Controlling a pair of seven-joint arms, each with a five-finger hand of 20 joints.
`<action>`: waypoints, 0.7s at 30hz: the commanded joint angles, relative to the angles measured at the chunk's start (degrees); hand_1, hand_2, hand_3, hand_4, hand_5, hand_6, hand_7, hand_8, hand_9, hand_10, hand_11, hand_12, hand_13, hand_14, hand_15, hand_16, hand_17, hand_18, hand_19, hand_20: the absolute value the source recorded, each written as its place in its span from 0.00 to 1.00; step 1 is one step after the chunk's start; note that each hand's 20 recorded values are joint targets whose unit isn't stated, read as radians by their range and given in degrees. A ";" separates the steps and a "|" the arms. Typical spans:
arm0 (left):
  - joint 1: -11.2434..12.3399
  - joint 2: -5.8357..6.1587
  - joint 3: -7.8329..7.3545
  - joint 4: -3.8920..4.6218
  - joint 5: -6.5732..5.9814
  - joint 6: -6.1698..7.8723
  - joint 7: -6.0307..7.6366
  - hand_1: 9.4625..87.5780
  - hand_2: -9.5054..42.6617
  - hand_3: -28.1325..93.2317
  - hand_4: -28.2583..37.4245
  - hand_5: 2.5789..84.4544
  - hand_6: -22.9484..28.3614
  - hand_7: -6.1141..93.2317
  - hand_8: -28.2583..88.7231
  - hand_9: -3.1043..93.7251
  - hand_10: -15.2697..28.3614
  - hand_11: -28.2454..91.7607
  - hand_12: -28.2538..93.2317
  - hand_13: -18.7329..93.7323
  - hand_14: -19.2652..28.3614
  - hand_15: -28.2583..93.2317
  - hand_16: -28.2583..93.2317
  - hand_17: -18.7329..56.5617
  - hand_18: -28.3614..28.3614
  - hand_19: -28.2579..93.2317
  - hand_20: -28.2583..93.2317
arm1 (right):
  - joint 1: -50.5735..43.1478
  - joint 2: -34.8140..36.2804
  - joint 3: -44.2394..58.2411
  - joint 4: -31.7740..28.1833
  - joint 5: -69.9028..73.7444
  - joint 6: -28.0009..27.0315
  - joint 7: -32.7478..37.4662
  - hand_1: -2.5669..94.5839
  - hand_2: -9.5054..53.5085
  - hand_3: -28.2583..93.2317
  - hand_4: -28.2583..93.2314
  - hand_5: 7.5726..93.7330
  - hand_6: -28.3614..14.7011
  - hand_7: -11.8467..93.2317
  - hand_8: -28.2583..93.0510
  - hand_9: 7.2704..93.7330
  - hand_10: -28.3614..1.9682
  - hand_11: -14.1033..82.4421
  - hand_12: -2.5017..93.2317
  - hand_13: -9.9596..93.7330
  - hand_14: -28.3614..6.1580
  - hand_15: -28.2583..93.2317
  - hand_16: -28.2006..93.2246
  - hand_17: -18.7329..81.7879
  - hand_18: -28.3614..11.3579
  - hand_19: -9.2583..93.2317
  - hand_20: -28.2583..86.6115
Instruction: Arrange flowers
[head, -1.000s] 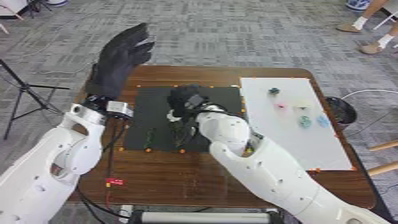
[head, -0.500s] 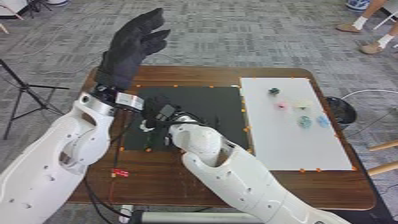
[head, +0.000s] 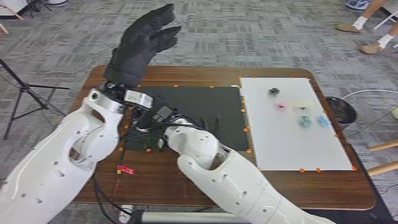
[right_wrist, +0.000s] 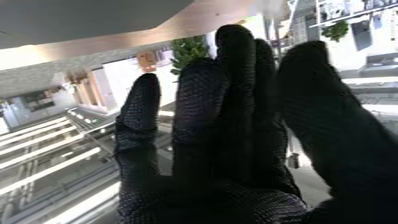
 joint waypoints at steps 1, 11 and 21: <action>0.88 -0.44 -1.22 -0.34 0.14 -0.25 0.19 0.19 0.06 0.76 0.00 0.28 0.48 0.26 0.16 0.26 0.58 0.33 0.40 0.34 0.69 0.38 0.29 0.09 0.88 0.59 0.30 | 0.40 1.62 -0.51 -1.05 0.16 0.18 0.53 0.40 0.00 0.95 0.00 0.56 0.69 0.46 0.10 0.63 0.67 0.46 0.28 0.61 0.65 0.84 0.52 0.36 0.24 0.80 0.65; 4.52 -1.19 -4.10 -1.60 0.30 -0.37 0.38 0.19 0.06 0.75 0.00 0.28 0.48 0.26 0.16 0.26 0.58 0.33 0.40 0.34 0.69 0.38 0.29 0.09 0.88 0.59 0.30 | -0.56 6.05 0.82 -4.64 0.80 -2.08 -0.71 0.37 0.00 0.95 0.00 0.50 0.66 0.45 0.10 0.56 0.64 0.44 0.27 0.58 0.64 0.83 0.49 0.33 0.22 0.79 0.65; 20.11 -4.30 -11.66 -4.65 -0.74 1.72 -3.73 0.19 0.06 0.76 0.00 0.28 0.48 0.26 0.16 0.26 0.58 0.33 0.40 0.34 0.68 0.38 0.29 0.09 0.88 0.59 0.30 | -9.60 30.35 14.91 -19.67 5.21 -1.51 6.68 0.33 0.00 0.96 0.00 0.27 0.57 0.46 0.10 0.31 0.50 0.43 0.27 0.44 0.56 0.81 0.41 0.29 0.20 0.77 0.62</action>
